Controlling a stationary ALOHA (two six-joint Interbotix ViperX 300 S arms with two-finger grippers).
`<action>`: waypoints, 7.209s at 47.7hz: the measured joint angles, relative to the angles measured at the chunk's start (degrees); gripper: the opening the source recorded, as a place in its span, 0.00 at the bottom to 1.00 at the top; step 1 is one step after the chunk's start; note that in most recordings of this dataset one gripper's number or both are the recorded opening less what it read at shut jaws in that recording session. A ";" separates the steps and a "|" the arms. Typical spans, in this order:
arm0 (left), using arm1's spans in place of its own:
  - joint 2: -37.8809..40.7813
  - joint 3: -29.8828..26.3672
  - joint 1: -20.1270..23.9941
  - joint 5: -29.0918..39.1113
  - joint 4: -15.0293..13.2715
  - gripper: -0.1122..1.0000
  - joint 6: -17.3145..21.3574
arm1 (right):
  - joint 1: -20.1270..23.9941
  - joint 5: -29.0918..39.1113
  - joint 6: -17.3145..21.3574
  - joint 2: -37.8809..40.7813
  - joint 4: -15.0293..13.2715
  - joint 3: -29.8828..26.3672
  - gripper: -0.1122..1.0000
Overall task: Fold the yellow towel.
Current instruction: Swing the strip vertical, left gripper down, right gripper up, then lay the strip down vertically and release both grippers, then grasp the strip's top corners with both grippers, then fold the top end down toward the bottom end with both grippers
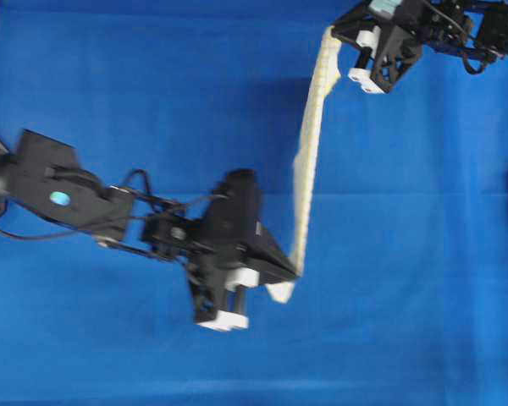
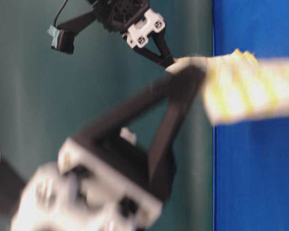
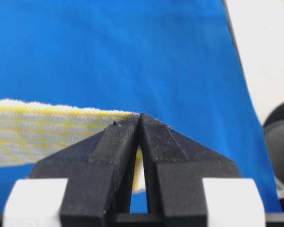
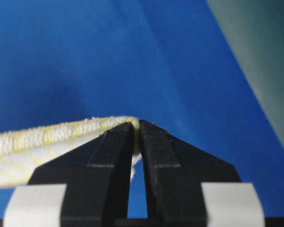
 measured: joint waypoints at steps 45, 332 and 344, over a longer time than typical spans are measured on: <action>10.63 -10.37 1.41 2.37 0.53 0.11 0.35 | 0.00 0.00 0.00 0.97 -1.85 -2.02 0.14; 1.67 18.19 33.75 -16.44 -0.53 0.15 3.96 | 6.68 -17.31 4.13 13.45 13.27 2.37 0.17; -2.72 22.68 23.91 -18.19 -0.44 0.15 -0.88 | 13.80 -16.70 4.39 8.96 16.26 6.94 0.17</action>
